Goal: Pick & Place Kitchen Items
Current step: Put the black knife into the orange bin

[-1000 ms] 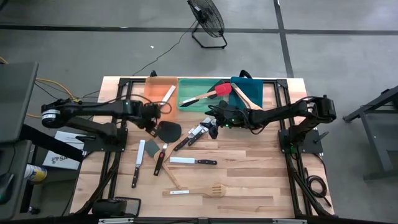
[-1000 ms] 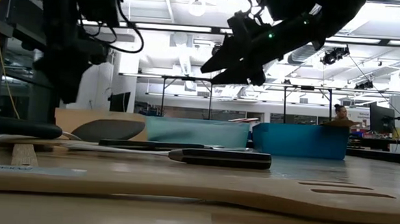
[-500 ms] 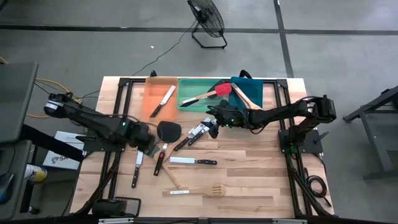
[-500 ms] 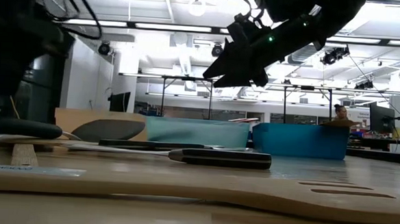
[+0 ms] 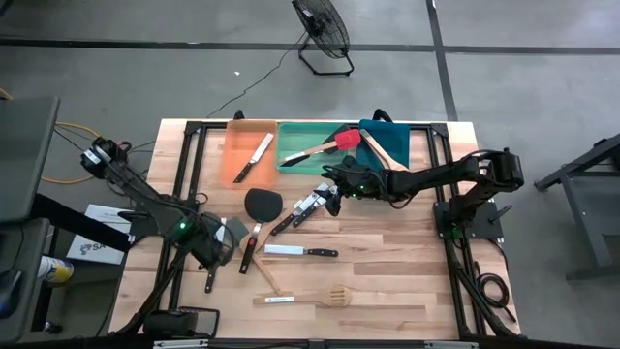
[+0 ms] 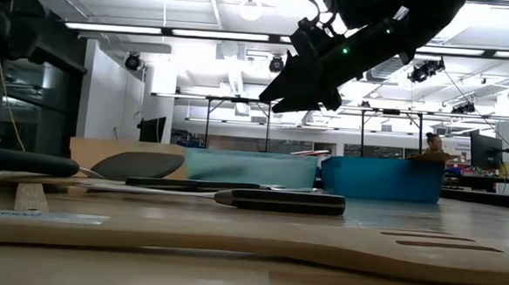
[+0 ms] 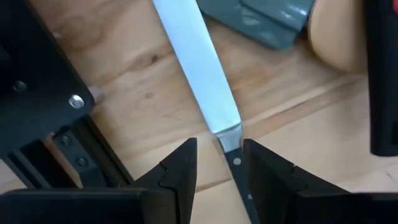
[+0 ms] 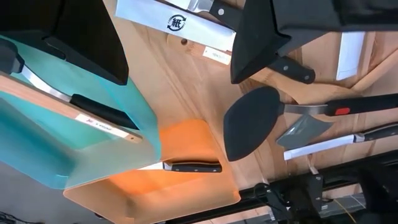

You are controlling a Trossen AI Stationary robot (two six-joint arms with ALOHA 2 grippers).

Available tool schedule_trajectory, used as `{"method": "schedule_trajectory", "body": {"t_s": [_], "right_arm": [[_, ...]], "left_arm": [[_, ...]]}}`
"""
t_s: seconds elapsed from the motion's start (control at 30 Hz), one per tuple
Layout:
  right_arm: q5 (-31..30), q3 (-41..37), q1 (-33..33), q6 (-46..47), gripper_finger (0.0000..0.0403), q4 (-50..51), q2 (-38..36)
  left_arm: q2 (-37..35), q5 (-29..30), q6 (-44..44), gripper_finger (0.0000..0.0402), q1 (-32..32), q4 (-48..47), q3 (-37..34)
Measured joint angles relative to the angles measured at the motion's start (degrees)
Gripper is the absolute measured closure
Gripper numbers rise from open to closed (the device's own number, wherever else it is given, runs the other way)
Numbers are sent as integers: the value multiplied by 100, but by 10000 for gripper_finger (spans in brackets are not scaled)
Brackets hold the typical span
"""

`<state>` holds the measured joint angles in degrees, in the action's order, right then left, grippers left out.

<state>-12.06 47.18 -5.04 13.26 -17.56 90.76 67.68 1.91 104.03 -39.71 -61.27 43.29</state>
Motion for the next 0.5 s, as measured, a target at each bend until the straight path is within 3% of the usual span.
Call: {"method": "schedule_trajectory", "body": {"t_s": [0.27, 0.5], "right_arm": [[1, 0, 0, 0, 128, 23, 0], [16, 0, 0, -2, 128, 28, 0]], "left_arm": [[359, -202, 622, 267, -513, 311, 0], [544, -256, 1018, 192, -737, 670, 0]]}}
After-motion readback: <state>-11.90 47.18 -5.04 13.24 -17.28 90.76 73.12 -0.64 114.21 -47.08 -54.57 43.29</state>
